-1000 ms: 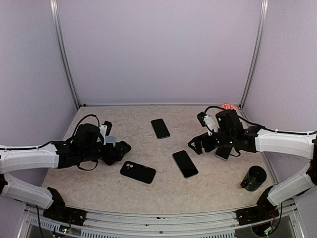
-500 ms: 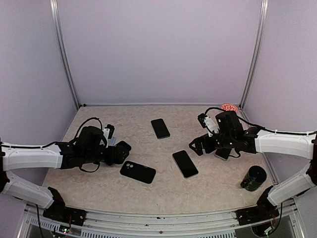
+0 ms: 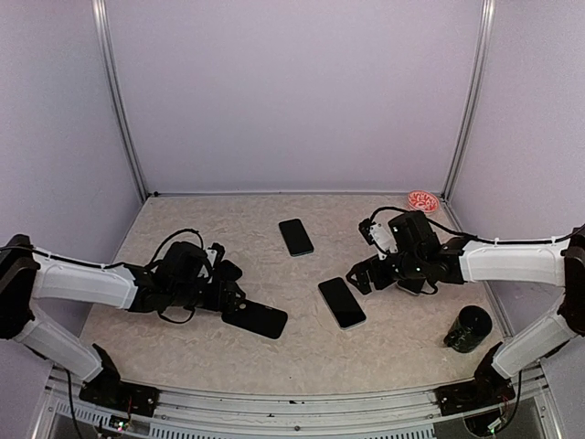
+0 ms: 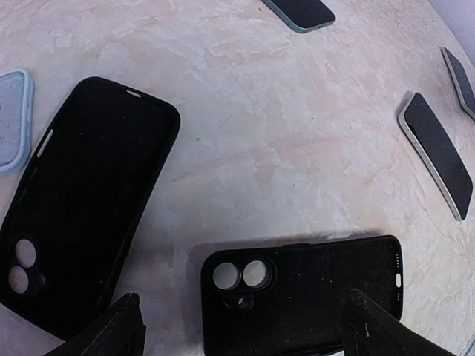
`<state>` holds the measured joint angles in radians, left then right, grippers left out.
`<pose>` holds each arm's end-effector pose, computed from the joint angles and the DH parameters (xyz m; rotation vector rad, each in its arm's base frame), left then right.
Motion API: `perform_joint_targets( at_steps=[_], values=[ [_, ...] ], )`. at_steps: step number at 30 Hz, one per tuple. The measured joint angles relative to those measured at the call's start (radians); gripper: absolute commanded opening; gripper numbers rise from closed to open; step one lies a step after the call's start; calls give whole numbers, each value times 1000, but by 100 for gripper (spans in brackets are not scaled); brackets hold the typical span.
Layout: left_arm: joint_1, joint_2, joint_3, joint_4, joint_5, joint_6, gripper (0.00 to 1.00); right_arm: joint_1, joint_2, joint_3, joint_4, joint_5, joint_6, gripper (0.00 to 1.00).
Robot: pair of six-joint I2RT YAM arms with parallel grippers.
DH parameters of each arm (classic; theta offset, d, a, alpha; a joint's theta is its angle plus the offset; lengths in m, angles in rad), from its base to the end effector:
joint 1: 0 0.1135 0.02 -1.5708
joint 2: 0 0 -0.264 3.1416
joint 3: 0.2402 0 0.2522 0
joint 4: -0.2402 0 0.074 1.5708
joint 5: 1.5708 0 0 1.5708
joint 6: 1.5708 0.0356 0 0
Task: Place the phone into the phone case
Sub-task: Pick up the phone at the center of the board.
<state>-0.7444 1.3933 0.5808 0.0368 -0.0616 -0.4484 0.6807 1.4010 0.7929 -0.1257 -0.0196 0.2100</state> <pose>0.1954 -0.1770 0.1601 0.3236 2.3815 -0.5055 0.2266 0.1844 0.2096 -0.5584 2.2849 0.4714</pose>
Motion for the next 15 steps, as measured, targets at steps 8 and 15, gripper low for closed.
perform_joint_targets(
  at_steps=[8, 15],
  values=[
    [-13, 37, 0, 52, 25, 0, 98, 66, 107, 1, 0, 42, 8, 100],
    [-33, 50, 0, 80, 28, 0, 99, 127, 176, 15, -16, 93, 34, 100]
  ],
)
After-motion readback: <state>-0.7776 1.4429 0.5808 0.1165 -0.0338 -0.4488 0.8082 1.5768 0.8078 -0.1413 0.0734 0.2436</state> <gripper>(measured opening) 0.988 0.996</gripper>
